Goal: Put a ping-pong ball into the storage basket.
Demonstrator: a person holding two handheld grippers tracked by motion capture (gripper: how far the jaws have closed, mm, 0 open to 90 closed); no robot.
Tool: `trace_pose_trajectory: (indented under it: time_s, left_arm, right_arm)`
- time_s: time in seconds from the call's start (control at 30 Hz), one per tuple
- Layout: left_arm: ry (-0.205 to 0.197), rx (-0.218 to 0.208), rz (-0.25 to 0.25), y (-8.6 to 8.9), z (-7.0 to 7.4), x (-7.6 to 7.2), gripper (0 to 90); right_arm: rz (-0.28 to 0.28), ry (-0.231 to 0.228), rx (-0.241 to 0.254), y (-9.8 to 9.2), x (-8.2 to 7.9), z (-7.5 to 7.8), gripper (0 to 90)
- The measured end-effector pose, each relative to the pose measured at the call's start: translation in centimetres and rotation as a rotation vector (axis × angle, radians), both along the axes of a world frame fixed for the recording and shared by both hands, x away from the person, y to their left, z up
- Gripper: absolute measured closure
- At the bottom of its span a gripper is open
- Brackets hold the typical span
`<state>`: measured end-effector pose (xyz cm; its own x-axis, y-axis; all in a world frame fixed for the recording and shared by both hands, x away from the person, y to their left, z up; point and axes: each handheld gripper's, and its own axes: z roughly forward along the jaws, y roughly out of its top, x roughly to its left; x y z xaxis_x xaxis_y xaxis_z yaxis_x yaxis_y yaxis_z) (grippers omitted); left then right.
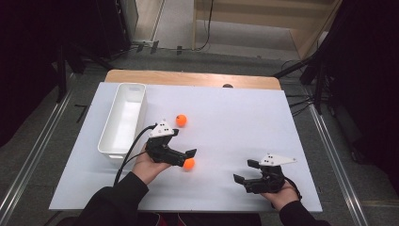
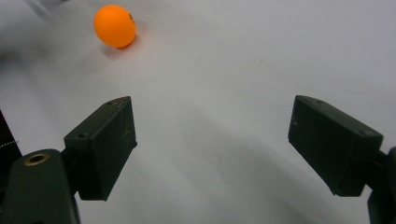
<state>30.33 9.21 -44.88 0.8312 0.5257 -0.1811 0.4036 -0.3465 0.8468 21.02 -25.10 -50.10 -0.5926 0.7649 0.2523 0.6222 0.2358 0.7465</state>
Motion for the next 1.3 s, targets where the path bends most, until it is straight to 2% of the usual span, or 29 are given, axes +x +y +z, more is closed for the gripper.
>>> trace_pose_trajectory:
  time_s: [0.2, 0.57, 0.8, 0.97, 1.0, 1.23, 1.3]
  left_arm:
    - [-0.022, 0.002, -0.010, -0.4, -0.7, -0.6, 0.0]
    - [-0.025, -0.020, -0.007, -0.2, -1.5, -0.7, 0.0]
    - [-0.035, -0.008, -0.018, -0.4, -1.9, -1.0, 0.0]
    - [-0.013, -0.019, -0.011, -0.1, -2.4, -1.1, 0.0]
    - [-0.016, -0.007, -0.012, -0.1, -2.5, -1.1, 0.0]
    - [-0.009, -0.007, -0.015, 0.0, -3.2, -1.5, 0.0]
    - [-0.009, 0.004, -0.016, 0.0, -3.5, -1.5, 0.0]
  right_arm:
    - [0.007, -0.007, 0.002, 0.1, 0.3, 0.0, 13.6]
    - [0.003, -0.009, 0.004, 0.2, 0.7, 0.1, 13.6]
    - [0.006, -0.015, 0.000, 0.1, 0.7, 0.1, 13.6]
    - [0.009, -0.015, -0.002, 0.2, 0.7, 0.1, 13.6]
    - [0.009, -0.015, -0.002, 0.2, 0.7, 0.1, 13.6]
    - [0.019, -0.014, -0.002, 0.5, 0.9, 0.2, 13.6]
    - [0.022, -0.015, -0.004, 0.6, 0.9, 0.2, 13.6]
